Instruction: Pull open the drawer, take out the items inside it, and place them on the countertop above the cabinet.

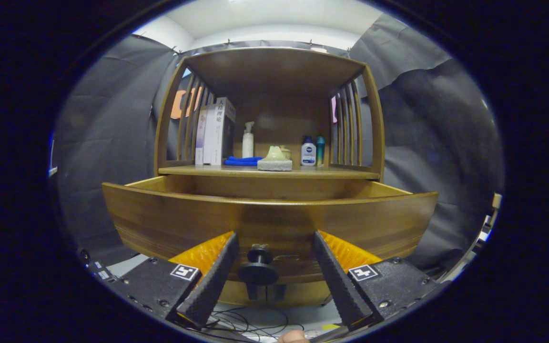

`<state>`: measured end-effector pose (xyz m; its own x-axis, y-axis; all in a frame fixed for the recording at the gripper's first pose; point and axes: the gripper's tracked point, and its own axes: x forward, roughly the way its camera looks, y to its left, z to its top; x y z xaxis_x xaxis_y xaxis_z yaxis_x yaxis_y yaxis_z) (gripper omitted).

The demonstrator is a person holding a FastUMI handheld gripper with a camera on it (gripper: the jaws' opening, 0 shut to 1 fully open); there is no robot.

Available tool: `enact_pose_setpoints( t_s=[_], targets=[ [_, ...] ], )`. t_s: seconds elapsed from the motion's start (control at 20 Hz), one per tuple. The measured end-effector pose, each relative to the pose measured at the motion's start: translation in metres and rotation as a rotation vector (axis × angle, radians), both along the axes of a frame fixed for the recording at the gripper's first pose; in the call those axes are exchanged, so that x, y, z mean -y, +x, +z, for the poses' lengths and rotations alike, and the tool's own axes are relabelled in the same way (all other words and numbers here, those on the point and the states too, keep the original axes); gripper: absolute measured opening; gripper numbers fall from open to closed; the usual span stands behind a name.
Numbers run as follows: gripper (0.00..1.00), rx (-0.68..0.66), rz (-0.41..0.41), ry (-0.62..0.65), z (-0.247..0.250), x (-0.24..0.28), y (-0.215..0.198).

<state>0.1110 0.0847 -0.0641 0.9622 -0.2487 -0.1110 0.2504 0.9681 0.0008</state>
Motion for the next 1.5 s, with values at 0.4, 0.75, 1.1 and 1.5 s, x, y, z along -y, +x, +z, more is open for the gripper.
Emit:
enact_pose_setpoints(
  t_s=[0.4,0.75,1.1,1.5],
  targets=[
    [0.99,-0.017,0.009,0.006,0.009,0.008,0.032],
    [0.99,-0.027,0.004,0.023,0.010,0.011,0.055],
    [0.99,-0.023,0.005,0.031,0.011,0.017,0.085],
    [0.99,-0.023,0.008,0.019,0.012,0.025,0.121]
  ],
)
